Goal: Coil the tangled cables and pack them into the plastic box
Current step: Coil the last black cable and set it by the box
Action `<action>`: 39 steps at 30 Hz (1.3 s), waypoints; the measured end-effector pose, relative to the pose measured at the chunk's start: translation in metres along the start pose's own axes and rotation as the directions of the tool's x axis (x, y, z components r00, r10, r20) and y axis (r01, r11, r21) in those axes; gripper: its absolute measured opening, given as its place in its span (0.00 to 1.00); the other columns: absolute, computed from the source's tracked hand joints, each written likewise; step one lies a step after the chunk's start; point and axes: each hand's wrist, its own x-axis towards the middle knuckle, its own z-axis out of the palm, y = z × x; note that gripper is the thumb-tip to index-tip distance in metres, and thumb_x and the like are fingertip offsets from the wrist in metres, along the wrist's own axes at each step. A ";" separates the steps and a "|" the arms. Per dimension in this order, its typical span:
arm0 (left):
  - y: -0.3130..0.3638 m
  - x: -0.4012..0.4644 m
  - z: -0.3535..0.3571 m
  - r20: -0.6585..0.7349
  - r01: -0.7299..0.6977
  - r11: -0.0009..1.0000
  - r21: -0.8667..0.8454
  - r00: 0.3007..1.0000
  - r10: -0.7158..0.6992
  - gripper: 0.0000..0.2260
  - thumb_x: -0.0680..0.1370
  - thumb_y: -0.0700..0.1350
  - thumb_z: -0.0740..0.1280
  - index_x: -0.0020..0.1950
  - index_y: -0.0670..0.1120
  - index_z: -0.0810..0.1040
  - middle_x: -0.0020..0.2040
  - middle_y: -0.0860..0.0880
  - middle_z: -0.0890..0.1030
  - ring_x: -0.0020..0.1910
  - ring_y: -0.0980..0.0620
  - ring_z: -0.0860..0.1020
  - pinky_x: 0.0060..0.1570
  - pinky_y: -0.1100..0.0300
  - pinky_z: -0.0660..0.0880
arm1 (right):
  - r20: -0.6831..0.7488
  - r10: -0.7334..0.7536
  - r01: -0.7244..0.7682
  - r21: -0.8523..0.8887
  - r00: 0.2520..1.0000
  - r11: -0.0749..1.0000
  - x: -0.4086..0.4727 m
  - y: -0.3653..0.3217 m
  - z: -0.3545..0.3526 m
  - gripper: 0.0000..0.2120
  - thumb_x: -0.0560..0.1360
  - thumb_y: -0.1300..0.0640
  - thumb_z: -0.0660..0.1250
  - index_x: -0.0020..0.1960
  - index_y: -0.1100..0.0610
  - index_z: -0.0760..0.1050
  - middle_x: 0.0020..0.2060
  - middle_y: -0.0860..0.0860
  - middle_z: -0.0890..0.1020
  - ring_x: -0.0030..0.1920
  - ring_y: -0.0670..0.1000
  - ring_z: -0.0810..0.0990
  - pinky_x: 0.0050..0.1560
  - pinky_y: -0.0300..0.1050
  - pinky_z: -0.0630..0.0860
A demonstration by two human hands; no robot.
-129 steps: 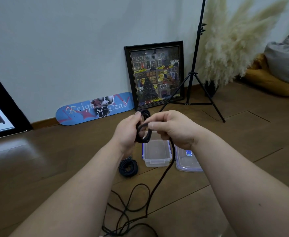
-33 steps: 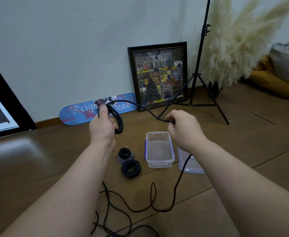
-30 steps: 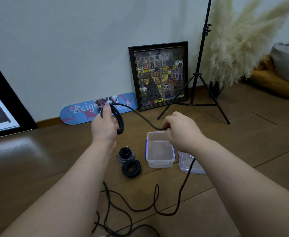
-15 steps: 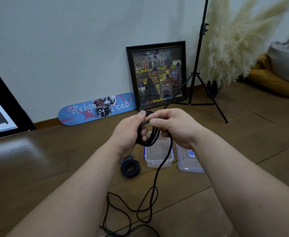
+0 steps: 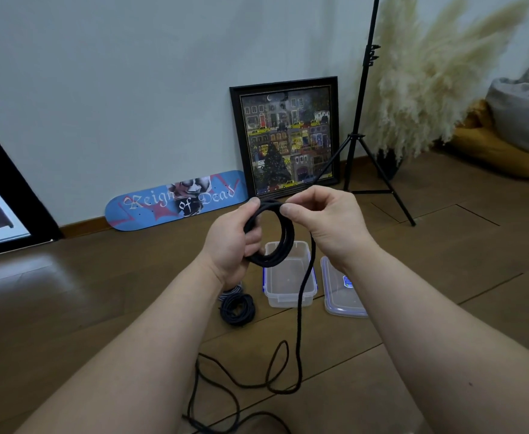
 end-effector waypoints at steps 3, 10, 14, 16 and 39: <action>0.002 -0.003 0.007 0.022 0.023 0.999 -0.024 1.000 -0.022 0.18 0.82 0.54 0.58 0.36 0.47 0.67 0.22 0.54 0.57 0.19 0.57 0.54 0.33 0.58 0.58 | -0.058 -0.003 0.005 0.043 0.998 0.999 0.000 0.001 0.004 0.05 0.70 0.64 0.75 0.40 0.57 0.81 0.36 0.51 0.82 0.39 0.46 0.79 0.45 0.40 0.78; 0.004 -0.007 0.013 0.067 -0.044 0.999 -0.022 0.997 0.046 0.17 0.77 0.56 0.64 0.33 0.48 0.69 0.21 0.55 0.58 0.19 0.58 0.55 0.30 0.59 0.59 | 0.107 0.168 -0.183 0.150 0.980 0.972 -0.001 0.008 0.015 0.02 0.79 0.58 0.64 0.51 0.55 0.71 0.47 0.52 0.77 0.42 0.49 0.81 0.45 0.57 0.79; 0.002 -0.004 0.015 -0.014 -0.108 0.994 -0.036 0.994 0.107 0.22 0.82 0.52 0.61 0.28 0.48 0.74 0.21 0.54 0.58 0.20 0.57 0.56 0.32 0.57 0.57 | 0.122 0.048 -0.033 -0.118 0.991 0.993 -0.004 0.014 0.021 0.14 0.83 0.50 0.54 0.66 0.51 0.71 0.50 0.49 0.79 0.50 0.52 0.80 0.51 0.54 0.77; 0.000 -0.002 0.015 -0.065 -0.152 0.988 0.012 0.986 0.153 0.19 0.82 0.53 0.61 0.32 0.49 0.67 0.22 0.54 0.59 0.21 0.56 0.56 0.32 0.56 0.56 | 0.081 0.023 -0.012 -0.131 0.996 0.991 -0.005 0.014 0.023 0.16 0.84 0.51 0.52 0.67 0.53 0.72 0.44 0.49 0.79 0.43 0.51 0.79 0.47 0.51 0.76; 0.004 -0.008 0.025 -0.091 -0.041 0.991 -0.128 0.995 0.030 0.16 0.84 0.52 0.57 0.42 0.44 0.73 0.24 0.54 0.61 0.21 0.58 0.57 0.23 0.66 0.59 | -0.065 -0.025 0.008 -0.255 0.998 0.967 0.000 0.019 0.016 0.14 0.83 0.51 0.56 0.55 0.57 0.78 0.44 0.57 0.81 0.35 0.52 0.78 0.37 0.51 0.78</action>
